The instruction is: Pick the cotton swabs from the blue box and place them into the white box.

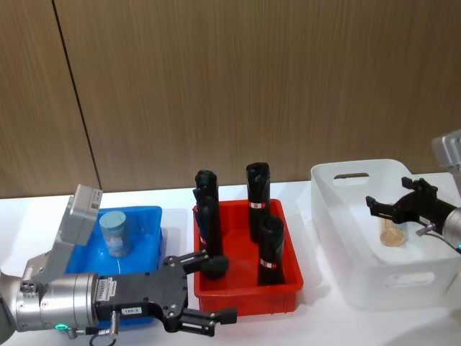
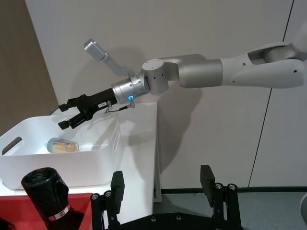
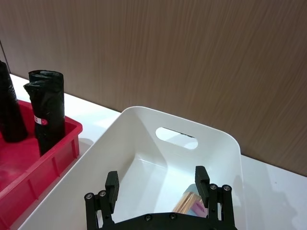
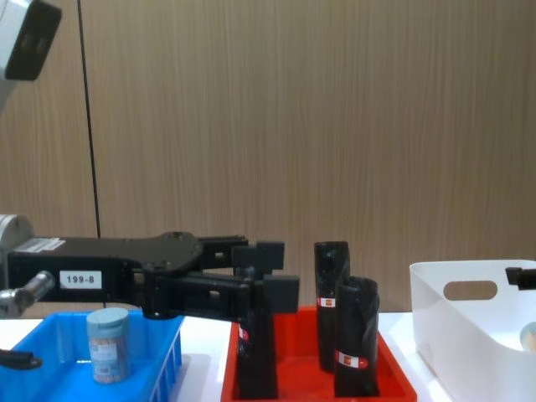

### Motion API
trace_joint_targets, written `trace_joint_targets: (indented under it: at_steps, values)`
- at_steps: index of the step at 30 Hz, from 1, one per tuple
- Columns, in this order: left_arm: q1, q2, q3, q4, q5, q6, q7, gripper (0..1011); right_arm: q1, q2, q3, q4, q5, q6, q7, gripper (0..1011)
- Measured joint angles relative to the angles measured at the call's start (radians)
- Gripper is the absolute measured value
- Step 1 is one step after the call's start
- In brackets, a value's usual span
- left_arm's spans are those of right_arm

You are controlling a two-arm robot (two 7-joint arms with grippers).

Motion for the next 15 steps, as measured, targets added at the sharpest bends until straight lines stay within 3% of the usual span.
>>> trace_joint_targets:
  at_steps: [4,15]
  values:
    - [0.002,-0.002,0.001,-0.003,0.004,0.0,0.017,1003,-0.016,-0.003,0.001,-0.022,0.0,-0.002,-0.01,1002]
    - [0.022,-0.014,0.012,-0.031,0.038,-0.008,0.153,1003,-0.111,-0.017,0.012,-0.151,0.008,-0.013,-0.064,1001]
